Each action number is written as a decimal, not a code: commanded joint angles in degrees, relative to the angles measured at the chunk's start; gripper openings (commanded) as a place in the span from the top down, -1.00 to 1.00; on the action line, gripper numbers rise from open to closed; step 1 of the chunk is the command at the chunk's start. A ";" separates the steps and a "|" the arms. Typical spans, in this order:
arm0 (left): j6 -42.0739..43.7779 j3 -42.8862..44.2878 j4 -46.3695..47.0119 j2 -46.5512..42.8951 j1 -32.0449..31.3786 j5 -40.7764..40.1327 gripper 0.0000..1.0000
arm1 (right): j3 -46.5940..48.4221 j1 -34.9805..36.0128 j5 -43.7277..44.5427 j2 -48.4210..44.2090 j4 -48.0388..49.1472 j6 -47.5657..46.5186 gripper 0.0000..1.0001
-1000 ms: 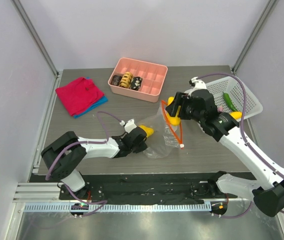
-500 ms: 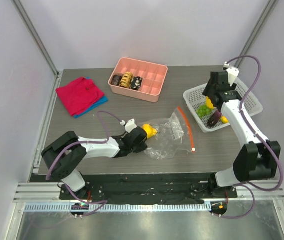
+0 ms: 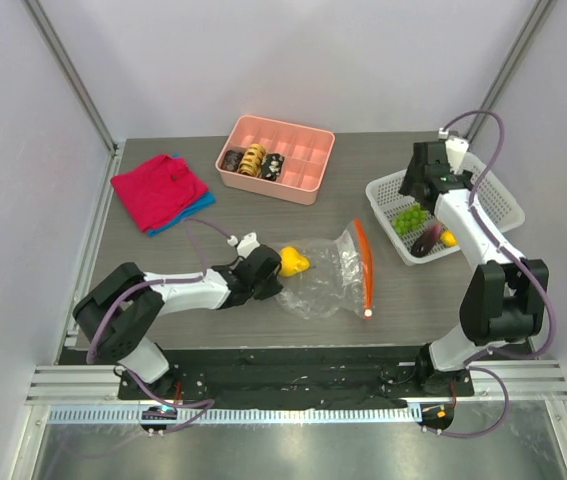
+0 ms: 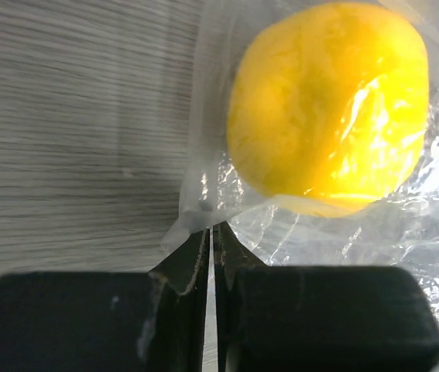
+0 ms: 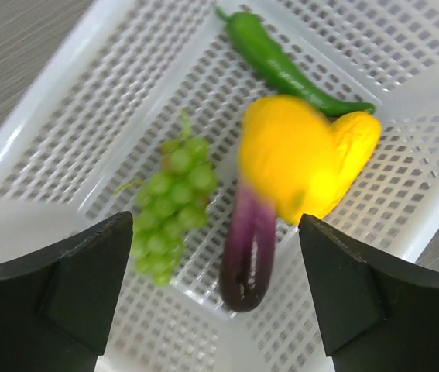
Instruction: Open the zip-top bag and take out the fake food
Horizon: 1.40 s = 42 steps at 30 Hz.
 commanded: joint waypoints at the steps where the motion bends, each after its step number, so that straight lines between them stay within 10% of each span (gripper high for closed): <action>1: 4.84 -1.45 -13.65 -3.36 1.82 -6.17 0.89 | -1.41 5.95 4.94 -8.11 -2.12 -0.49 -0.92; 7: 7.65 0.32 -21.56 -11.01 2.52 -10.67 0.81 | -6.59 10.34 -8.81 -17.96 -3.88 3.45 -0.82; 14: 13.19 1.02 -24.91 -24.61 2.35 -7.35 0.40 | -22.41 12.81 -24.91 -25.43 -4.15 8.55 0.26; 19: 20.04 2.06 -15.70 -32.55 -4.32 -1.88 0.11 | -32.60 13.95 -36.42 -31.31 -0.90 9.87 0.61; 28: 29.98 33.50 -29.97 -0.82 -27.70 -30.04 -0.14 | -35.70 14.04 -26.98 -35.27 -4.05 15.31 0.43; 32: 29.54 52.39 -40.19 13.30 -29.12 -36.42 -0.28 | -36.75 13.69 -14.74 -38.61 -7.39 21.21 0.32; 42: 30.94 58.32 -41.35 23.60 -29.12 -40.55 -0.42 | -39.56 12.90 -13.85 -46.17 -8.10 25.34 0.14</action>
